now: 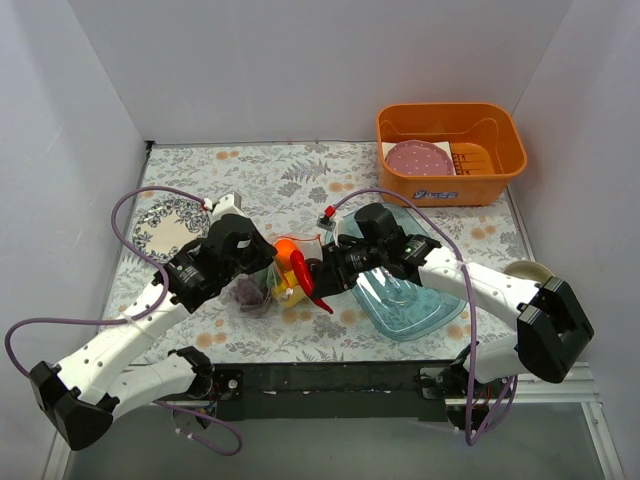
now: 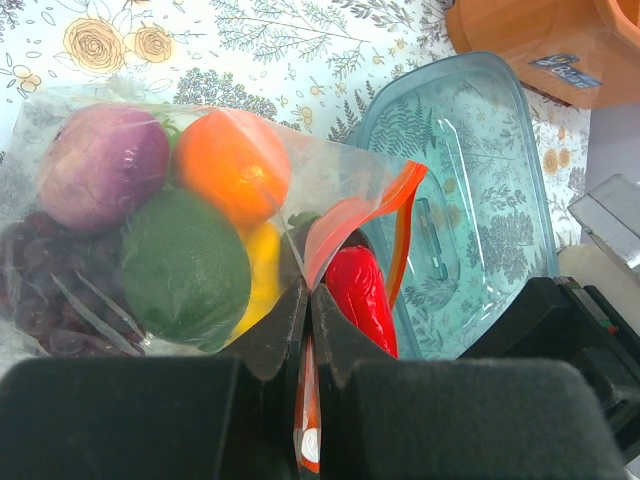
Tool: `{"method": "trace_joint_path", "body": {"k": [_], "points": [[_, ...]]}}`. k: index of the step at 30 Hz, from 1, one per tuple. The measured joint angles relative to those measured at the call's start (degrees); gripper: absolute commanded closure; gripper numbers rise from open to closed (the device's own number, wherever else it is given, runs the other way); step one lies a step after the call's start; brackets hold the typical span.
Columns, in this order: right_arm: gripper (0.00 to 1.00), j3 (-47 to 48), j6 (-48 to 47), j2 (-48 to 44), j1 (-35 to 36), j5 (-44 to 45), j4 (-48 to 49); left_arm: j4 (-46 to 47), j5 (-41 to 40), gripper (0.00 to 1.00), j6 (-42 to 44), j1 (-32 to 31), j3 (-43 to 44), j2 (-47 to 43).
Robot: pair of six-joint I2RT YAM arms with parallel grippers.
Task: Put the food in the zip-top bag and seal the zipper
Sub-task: Place the fake vegetable in the zipper food storage bag.
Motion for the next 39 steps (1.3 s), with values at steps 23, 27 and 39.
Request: {"method": "trace_joint_path", "body": {"k": [23, 27, 39], "points": [[0.79, 21.38, -3.3, 17.64, -0.17, -0.15, -13.2, 3.39, 7.37, 1.0, 4.87, 0.04, -5.64, -6.51], [0.8, 22.73, -2.1, 19.41, -0.13, 2.4, -14.05, 3.48, 8.37, 1.0, 4.92, 0.13, -5.64, -6.49], [0.47, 22.73, -1.18, 20.96, 3.56, 12.2, -12.11, 3.43, 8.68, 1.0, 3.89, 0.31, -2.78, -3.41]]}}
